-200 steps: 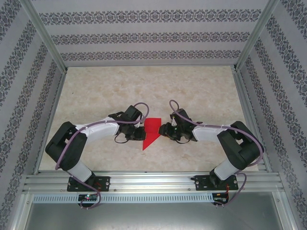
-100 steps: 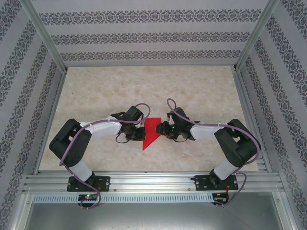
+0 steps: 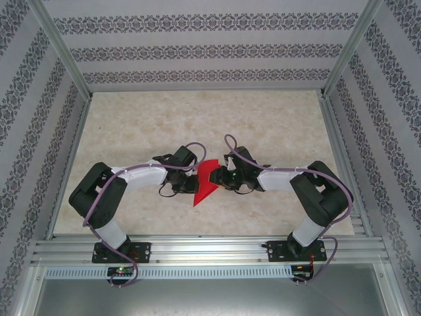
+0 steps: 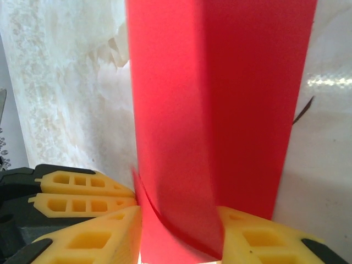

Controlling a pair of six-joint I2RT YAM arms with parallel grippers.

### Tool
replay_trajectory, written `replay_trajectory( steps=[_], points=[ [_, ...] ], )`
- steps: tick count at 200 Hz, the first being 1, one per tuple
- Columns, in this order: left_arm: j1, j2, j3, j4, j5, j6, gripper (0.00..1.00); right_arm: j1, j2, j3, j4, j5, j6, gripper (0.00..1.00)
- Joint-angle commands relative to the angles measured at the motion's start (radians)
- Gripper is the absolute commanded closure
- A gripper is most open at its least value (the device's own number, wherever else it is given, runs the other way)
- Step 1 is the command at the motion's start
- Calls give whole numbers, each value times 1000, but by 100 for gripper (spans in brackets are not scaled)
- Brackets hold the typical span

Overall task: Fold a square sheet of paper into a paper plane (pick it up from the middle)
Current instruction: Fourth fold the wing at the center of the table.

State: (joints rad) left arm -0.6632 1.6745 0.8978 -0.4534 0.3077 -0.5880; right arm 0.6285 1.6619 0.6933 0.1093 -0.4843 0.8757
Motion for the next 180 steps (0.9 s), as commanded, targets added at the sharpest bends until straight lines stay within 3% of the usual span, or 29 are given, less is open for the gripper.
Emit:
replay_trajectory(
  steps=[1, 66, 141, 180],
  points=[
    [-1, -39, 12, 27, -18, -7, 86, 13, 18, 30, 20, -33, -45, 61],
    [-1, -64, 4, 5, -46, -9, 83, 17, 2, 29, 14, -38, -74, 57],
    [-26, -253, -120, 65, -57, -9, 68, 16, 31, 69, -7, -46, -89, 68],
    [-69, -306, -157, 69, -83, -8, 62, 17, 17, 61, -6, -64, -98, 59]
  ],
)
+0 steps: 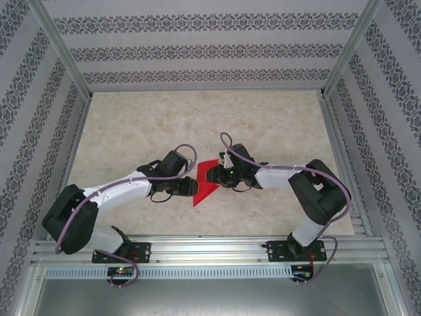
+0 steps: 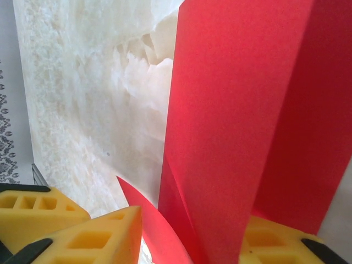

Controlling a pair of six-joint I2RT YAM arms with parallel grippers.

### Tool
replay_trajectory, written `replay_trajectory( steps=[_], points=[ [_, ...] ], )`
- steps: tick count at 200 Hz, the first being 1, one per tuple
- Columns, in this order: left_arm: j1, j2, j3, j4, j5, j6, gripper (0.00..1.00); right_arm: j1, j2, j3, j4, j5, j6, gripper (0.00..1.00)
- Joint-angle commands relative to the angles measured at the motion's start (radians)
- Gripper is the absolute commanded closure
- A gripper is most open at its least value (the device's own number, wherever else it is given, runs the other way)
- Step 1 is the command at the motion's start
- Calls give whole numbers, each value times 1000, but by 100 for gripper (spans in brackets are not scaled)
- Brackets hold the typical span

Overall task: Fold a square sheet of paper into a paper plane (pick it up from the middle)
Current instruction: Fourth fold the wing at the center of the table.

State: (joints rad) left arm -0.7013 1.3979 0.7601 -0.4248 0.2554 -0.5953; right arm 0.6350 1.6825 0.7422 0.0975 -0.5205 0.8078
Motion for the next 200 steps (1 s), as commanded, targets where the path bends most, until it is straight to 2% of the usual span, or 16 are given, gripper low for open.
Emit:
replay_trajectory(
  steps=[1, 27, 59, 83, 120, 155, 189, 200],
  points=[
    [-32, -29, -20, 40, -31, -1, 62, 10, -4, 12, 5, -28, -30, 59],
    [-44, -20, -20, 41, -62, -23, 62, 13, -11, 14, 1, -53, -55, 57],
    [-44, 36, 19, -3, -146, -79, 69, 14, -17, 23, -25, -65, -93, 55],
    [-45, 62, 35, 4, -148, -99, 72, 13, 3, 49, -80, -49, -125, 56],
    [-61, 31, 18, 61, -110, -67, 68, 13, 28, 68, -90, -69, -147, 60],
    [-113, 48, 39, 32, -145, -27, 65, 14, 33, 65, -89, -84, -154, 62],
    [-132, 77, 43, 35, -172, -44, 65, 14, 28, 65, -98, -81, -169, 58],
    [-132, 90, 54, 23, -195, -55, 69, 14, 33, 70, -102, -90, -177, 58]
  ],
)
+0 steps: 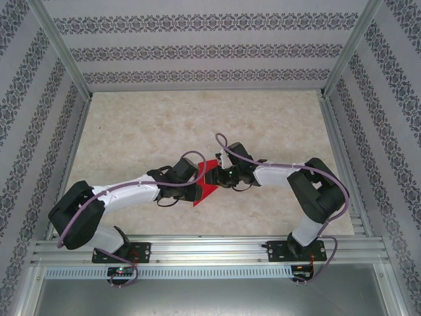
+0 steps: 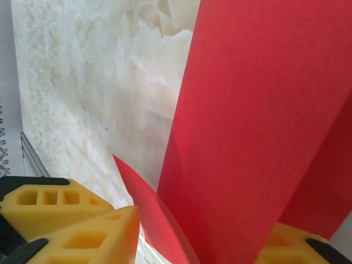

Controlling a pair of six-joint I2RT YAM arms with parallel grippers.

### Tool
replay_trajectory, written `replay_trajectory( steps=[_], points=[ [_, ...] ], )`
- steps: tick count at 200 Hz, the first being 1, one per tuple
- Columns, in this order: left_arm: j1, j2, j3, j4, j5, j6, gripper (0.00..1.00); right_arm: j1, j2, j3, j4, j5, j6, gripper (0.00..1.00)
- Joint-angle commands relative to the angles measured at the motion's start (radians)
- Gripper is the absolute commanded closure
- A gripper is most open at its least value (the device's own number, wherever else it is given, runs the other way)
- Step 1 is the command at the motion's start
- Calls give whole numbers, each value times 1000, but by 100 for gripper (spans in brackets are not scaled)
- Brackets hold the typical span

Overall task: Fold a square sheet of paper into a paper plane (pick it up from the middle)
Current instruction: Fourth fold the wing at the center of the table.

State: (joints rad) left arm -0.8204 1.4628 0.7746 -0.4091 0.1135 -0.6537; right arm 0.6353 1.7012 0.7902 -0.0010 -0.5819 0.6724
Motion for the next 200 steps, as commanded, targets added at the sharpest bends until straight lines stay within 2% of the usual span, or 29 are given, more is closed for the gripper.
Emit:
replay_trajectory(
  steps=[1, 27, 47, 79, 113, 173, 200],
  points=[
    [-13, 26, 40, 5, -57, 2, 70, 13, 15, 23, -4, -30, -42, 58],
    [-13, 60, 82, -54, -123, -8, 76, 13, 26, 43, -37, -27, -63, 62],
    [-13, 61, 81, -35, -113, -8, 76, 12, 37, 56, -54, -22, -72, 67],
    [-24, 31, 62, 10, -80, 37, 68, 12, 33, 59, -57, -13, -58, 76],
    [-83, 36, 66, -8, -127, 92, 60, 11, 24, 58, -48, -8, -14, 84],
    [-163, 115, 97, -18, -230, 109, 57, 10, 14, 46, -10, 6, 83, 87],
    [-190, 140, 116, -35, -311, 89, 57, 5, 14, 34, 18, 5, 126, 87]
  ],
)
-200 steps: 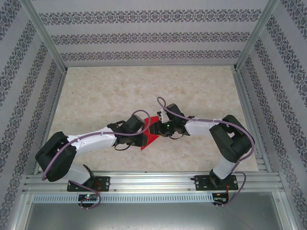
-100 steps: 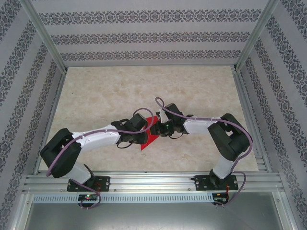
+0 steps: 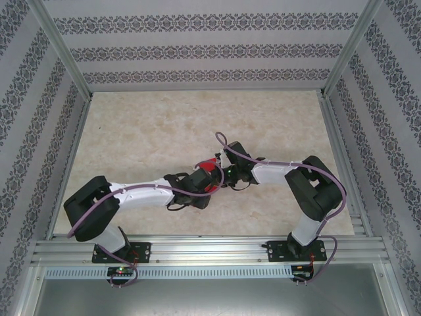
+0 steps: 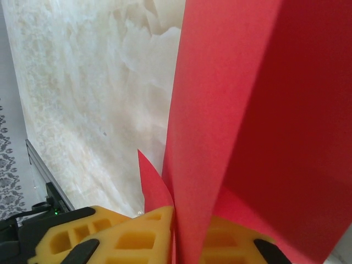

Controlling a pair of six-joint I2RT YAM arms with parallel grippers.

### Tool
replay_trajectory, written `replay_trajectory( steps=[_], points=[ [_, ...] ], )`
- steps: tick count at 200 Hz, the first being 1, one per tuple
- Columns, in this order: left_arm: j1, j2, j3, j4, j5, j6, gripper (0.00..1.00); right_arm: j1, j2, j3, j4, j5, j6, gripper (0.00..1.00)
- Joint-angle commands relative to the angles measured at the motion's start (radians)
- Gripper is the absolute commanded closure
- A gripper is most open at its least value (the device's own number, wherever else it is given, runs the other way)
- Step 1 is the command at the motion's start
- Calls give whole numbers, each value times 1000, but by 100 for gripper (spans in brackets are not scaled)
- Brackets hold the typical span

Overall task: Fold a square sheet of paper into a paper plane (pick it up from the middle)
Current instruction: Fourth fold the wing at the center of the table.

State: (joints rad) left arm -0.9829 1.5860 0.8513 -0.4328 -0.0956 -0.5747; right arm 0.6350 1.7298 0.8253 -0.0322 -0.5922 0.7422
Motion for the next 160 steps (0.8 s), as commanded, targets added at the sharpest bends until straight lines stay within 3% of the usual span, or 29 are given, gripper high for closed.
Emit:
replay_trajectory(
  steps=[1, 51, 160],
  points=[
    [-29, 17, 40, -12, -105, 9, 57, 6, -15, 0, 50, 16, 57, 88],
    [-41, 16, 20, 11, -184, -23, 58, 4, -21, -12, 72, 8, 95, 87],
    [-54, 25, 4, 12, -199, -9, 70, -3, -28, 3, 40, 31, 110, 81]
  ],
)
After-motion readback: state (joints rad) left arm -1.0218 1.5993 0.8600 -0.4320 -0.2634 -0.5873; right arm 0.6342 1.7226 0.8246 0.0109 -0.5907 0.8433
